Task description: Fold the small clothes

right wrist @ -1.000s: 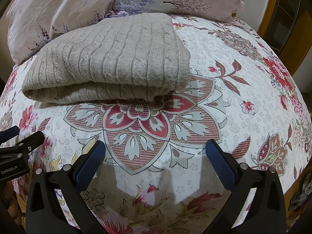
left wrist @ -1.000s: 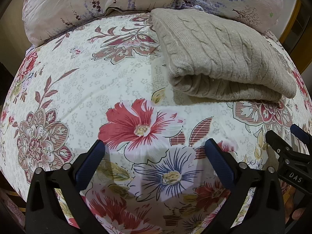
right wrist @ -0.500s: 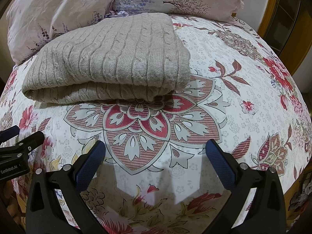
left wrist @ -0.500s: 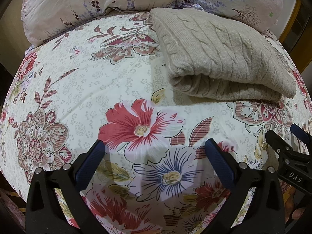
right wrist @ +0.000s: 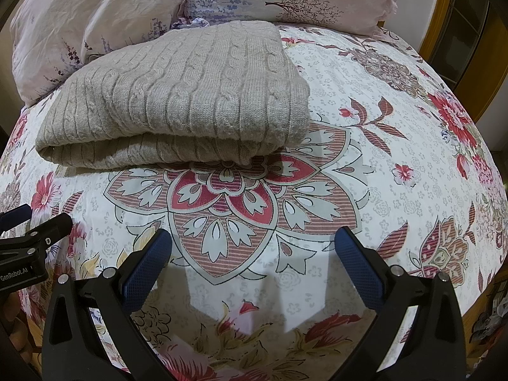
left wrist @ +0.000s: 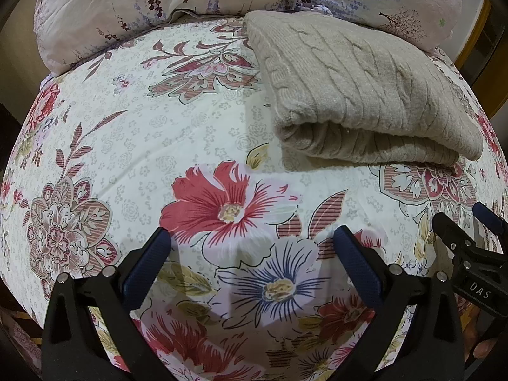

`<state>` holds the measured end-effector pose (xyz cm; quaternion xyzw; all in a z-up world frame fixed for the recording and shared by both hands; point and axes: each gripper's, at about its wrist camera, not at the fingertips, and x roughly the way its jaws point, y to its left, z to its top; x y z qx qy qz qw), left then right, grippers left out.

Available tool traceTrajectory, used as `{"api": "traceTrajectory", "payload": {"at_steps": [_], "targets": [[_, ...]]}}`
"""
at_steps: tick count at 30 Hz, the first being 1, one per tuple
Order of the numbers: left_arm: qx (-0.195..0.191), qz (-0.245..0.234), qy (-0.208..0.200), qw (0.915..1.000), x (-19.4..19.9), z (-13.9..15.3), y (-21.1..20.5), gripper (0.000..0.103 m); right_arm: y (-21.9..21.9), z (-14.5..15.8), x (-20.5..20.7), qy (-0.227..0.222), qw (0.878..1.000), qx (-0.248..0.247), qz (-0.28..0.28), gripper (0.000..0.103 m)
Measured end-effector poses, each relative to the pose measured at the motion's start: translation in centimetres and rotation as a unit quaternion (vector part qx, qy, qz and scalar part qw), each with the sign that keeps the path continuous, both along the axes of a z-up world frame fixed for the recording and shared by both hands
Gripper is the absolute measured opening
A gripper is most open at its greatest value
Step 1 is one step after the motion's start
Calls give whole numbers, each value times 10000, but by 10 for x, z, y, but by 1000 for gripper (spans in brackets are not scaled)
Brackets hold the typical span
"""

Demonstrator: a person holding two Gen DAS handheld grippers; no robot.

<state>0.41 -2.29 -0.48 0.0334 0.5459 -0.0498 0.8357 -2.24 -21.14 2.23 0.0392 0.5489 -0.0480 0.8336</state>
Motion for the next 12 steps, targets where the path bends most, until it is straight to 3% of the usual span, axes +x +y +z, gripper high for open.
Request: {"api": "traceTrajectory", "payload": {"at_steps": [12], "targets": [[16,-5,-26,10000,-2,-1,0,101,0,0,0,1,10000,-1,-4,102]]}}
